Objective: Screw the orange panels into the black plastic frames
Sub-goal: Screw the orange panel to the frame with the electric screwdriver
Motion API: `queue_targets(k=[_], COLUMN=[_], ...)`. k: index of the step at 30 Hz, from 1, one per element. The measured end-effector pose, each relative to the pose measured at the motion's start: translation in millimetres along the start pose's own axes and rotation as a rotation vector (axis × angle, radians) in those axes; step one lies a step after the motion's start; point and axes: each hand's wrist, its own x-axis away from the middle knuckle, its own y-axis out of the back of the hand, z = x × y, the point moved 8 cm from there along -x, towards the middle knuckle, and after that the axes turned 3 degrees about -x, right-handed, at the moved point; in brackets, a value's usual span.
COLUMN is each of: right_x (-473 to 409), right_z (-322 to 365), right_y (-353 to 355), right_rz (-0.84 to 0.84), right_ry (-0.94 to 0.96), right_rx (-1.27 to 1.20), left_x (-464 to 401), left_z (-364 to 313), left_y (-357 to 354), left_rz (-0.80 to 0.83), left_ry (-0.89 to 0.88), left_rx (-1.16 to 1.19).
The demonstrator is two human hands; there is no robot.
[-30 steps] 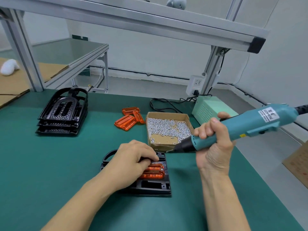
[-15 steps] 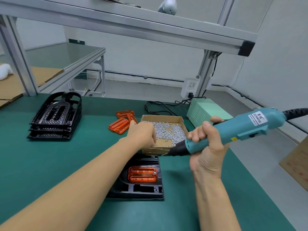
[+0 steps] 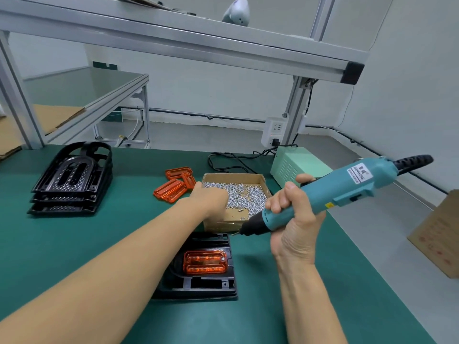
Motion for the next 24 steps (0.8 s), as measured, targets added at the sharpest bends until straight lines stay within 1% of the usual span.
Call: queue_targets(k=[4, 7, 9, 14, 19, 22, 24], right_x=[0.4, 0.4, 0.4, 0.6, 0.7, 0.5, 0.6], right_z=[-2.2, -2.6, -2.4, -3.0, -2.9, -0.9, 1.5], right_y=[-1.4, -0.8, -0.2, -2.2, -2.7, -1.6, -1.2], right_rz=[0.008, 0.007, 0.003, 0.001, 0.003, -0.005, -0.014], right_ry=[-0.008, -0.013, -0.016, -0.011, -0.014, -0.012, -0.011], right_rx=[-0.002, -0.004, -0.001, 0.017, 0.021, 0.014, -0.004], left_x=[-3.5, -5.8, -6.2, -4.3, -0.6, 13.1, 31.1], left_z=[0.9, 0.0, 0.0, 4.1, 15.5, 28.3, 40.4], left_y=[-1.6, -2.5, -2.1, 3.1, 10.2, 27.1, 32.7], left_rz=[0.060, 0.068, 0.039, -0.095, -0.198, -0.361, -0.449], left_ry=[-0.035, -0.061, -0.077, -0.115, -0.092, -0.057, -0.023], left_rx=[-0.023, -0.044, -0.031, -0.001, 0.260, 0.496, 0.721])
